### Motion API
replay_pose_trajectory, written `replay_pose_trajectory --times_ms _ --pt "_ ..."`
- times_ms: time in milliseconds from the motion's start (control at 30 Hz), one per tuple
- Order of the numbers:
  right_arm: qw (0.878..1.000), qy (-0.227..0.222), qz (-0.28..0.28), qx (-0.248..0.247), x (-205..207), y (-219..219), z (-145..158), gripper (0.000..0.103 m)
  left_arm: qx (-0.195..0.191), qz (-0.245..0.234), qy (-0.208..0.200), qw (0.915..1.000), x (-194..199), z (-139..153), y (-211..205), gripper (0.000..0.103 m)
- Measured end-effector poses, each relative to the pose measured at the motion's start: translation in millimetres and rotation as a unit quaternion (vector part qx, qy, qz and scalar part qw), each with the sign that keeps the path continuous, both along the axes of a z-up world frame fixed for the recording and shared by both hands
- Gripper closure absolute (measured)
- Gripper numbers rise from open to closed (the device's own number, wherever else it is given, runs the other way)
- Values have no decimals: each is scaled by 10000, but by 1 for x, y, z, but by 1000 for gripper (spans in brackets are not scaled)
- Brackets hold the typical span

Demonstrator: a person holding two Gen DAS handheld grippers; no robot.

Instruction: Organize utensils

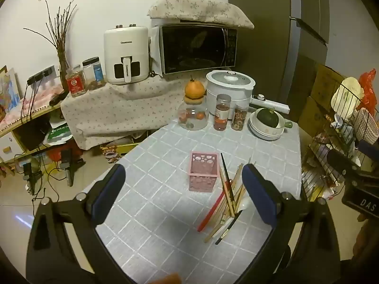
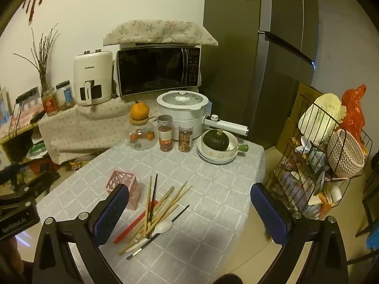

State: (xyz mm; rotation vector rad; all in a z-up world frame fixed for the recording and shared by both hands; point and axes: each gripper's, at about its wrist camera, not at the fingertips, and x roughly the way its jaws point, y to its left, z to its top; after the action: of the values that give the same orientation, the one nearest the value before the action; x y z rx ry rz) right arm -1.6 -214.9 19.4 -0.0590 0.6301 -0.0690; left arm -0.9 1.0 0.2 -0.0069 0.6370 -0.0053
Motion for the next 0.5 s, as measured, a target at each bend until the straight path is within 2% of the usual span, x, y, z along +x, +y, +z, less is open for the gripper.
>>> replay_pose_trajectory --times_ms 67,133,500 --pt "9998 -175 -7 -59 -2 -1 0 0 -11 -4 24 10000 -3 1 1 4" --pt "9999 -156 -3 -63 -2 -1 -1 0 -2 9 163 9999 1 0 1 4" --pt "9999 -119 15 -2 -1 2 0 0 11 -109 155 9998 -3 -3 -2 4"
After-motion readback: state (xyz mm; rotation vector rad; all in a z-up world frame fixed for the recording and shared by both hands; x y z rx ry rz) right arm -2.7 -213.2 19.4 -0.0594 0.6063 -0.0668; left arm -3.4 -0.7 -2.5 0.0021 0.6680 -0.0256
